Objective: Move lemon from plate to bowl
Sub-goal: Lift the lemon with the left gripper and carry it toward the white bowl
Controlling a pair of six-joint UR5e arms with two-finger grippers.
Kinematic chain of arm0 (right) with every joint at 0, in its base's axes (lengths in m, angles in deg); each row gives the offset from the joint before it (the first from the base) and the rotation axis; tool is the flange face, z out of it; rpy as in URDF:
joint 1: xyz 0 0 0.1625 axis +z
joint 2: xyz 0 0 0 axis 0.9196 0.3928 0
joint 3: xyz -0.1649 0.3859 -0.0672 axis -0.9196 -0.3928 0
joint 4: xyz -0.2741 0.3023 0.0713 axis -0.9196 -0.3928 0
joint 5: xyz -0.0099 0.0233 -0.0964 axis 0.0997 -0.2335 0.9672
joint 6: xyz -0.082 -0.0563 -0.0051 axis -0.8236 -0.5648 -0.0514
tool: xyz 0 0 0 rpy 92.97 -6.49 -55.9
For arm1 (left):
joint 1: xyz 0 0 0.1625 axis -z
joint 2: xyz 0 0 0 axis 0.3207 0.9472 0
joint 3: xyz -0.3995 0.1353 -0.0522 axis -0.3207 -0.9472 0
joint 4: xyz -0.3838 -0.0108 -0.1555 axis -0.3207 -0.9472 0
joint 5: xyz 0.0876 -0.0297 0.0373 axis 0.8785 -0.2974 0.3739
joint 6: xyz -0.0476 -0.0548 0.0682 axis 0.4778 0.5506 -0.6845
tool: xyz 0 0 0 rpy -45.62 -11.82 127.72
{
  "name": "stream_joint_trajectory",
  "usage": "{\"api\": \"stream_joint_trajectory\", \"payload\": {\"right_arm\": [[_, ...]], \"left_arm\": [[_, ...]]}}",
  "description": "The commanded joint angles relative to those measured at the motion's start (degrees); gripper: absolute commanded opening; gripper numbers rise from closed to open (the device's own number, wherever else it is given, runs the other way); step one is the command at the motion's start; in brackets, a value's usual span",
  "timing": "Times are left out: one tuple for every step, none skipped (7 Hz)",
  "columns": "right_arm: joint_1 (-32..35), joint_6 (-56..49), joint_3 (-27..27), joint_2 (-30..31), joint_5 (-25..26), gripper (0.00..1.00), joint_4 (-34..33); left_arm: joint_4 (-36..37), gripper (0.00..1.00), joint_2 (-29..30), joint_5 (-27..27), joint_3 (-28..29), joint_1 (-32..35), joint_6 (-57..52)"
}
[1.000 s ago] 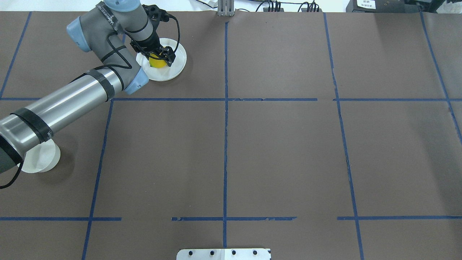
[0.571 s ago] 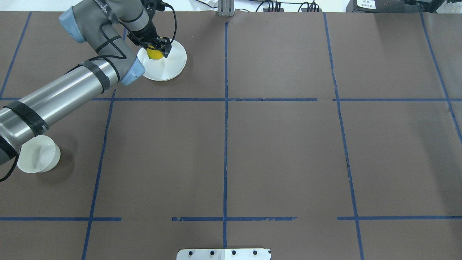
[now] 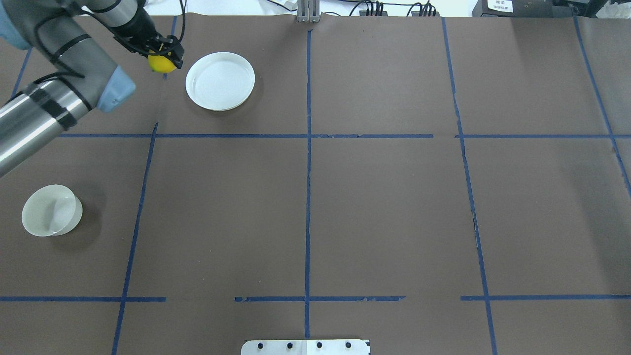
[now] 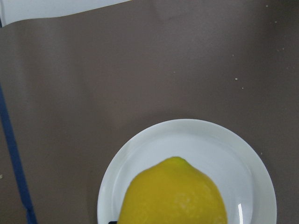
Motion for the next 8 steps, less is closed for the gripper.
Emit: {"api": "stream_joint_trajectory", "payload": {"right_arm": [[0.0,0.0,0.0,0.0,0.1,1.0,0.0],[0.0,0.0,0.0,0.0,0.0,1.0,0.0],[0.0,0.0,0.0,0.0,0.0,1.0,0.0],[0.0,0.0,0.0,0.0,0.1,1.0,0.0],[0.0,0.0,0.0,0.0,0.0,1.0,0.0],[0.0,0.0,0.0,0.0,0.1,1.0,0.0],[0.0,0.0,0.0,0.0,0.1,1.0,0.0],[0.0,0.0,0.0,0.0,0.1,1.0,0.0]], "left_arm": [[5.4,0.0,-18.1,0.5,-21.3,0.6,-2.1],[5.2,0.0,-28.6,1.5,-31.0,0.6,-1.2],[3.0,0.0,-36.0,4.5,-34.6,0.3,0.6],[-4.4,0.0,-41.2,7.5,-34.5,-1.8,6.7],[-11.2,0.0,-45.0,8.0,-33.5,-5.1,11.7],[-13.1,0.0,-46.6,8.5,-33.1,-7.6,14.0],[-13.2,0.0,-47.3,8.7,-32.4,-9.4,14.6],[-13.2,0.0,-47.3,8.8,-31.9,-10.5,14.7]]}}
